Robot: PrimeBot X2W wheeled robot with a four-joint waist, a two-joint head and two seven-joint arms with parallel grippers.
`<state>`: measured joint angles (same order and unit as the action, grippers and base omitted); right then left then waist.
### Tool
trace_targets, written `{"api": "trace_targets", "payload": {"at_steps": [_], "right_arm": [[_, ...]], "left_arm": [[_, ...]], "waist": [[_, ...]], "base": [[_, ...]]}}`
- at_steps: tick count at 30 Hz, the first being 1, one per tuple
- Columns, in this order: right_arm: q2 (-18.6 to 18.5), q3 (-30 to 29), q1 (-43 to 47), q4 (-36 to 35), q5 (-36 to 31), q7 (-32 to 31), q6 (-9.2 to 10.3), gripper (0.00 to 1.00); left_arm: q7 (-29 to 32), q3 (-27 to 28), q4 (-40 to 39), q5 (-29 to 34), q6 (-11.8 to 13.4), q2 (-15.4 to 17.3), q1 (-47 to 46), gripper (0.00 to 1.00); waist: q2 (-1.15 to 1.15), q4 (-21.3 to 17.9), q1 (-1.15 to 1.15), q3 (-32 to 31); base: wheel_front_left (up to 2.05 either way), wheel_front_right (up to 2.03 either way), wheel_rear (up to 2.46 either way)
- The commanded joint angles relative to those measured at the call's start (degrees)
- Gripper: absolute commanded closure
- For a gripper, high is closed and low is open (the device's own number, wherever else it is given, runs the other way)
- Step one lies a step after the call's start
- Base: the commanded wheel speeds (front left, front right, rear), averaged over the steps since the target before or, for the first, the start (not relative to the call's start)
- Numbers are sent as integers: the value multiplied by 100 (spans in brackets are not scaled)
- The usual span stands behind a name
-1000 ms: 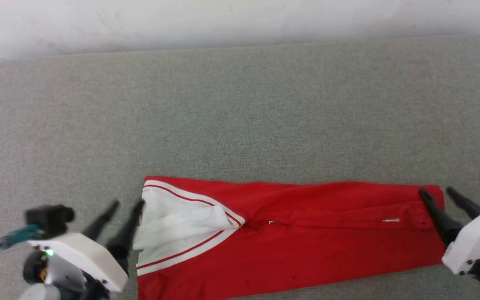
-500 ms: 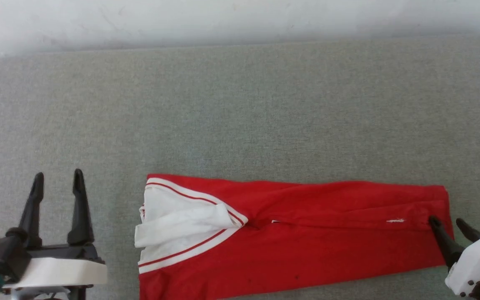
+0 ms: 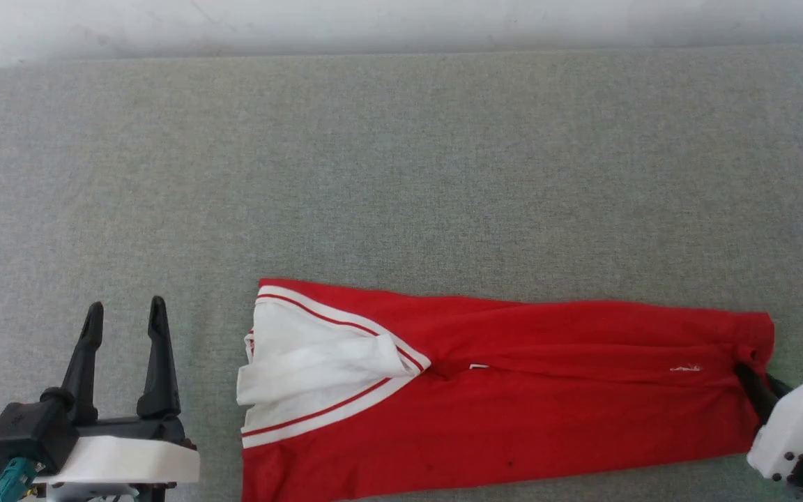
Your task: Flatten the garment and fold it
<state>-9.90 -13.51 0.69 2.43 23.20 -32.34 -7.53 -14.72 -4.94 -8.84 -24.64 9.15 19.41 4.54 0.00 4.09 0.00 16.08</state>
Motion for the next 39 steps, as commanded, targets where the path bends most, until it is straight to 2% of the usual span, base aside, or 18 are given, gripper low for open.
{"api": "trace_targets", "payload": {"at_steps": [1,7,16,20,24,32,39], "right_arm": [[118,59,33,156,-11,-129,4,100],[-246,-132,-190,27,-301,-79,4,100],[-872,-1121,-330,340,-775,-18,4,100],[-987,-1131,-281,331,-796,55,4,100],[-766,-556,-192,-2,-509,-152,4,100],[-301,1345,35,-1116,411,-977,4,100],[-133,2769,-471,-1546,753,-1236,4,100]], "left_arm": [[-27,54,51,54,-42,-44,-71,0],[-28,63,160,73,-107,-107,27,0],[-28,-21,257,111,-120,-127,178,0],[-28,-65,321,114,-123,-139,255,0],[-28,-112,389,94,-101,-189,343,0],[-20,-172,424,54,-73,-238,435,0],[6,-178,412,10,-59,-231,407,0]], "waist": [[0,-18,0,-88],[0,-121,0,-391],[0,-115,0,-683],[0,-60,0,-818],[0,-31,0,-987],[0,78,0,-1129],[0,241,0,-1059]], "base": [[0,0,0],[0,0,0],[0,0,0],[0,0,0],[0,0,0],[0,0,0],[0,0,0]]}}
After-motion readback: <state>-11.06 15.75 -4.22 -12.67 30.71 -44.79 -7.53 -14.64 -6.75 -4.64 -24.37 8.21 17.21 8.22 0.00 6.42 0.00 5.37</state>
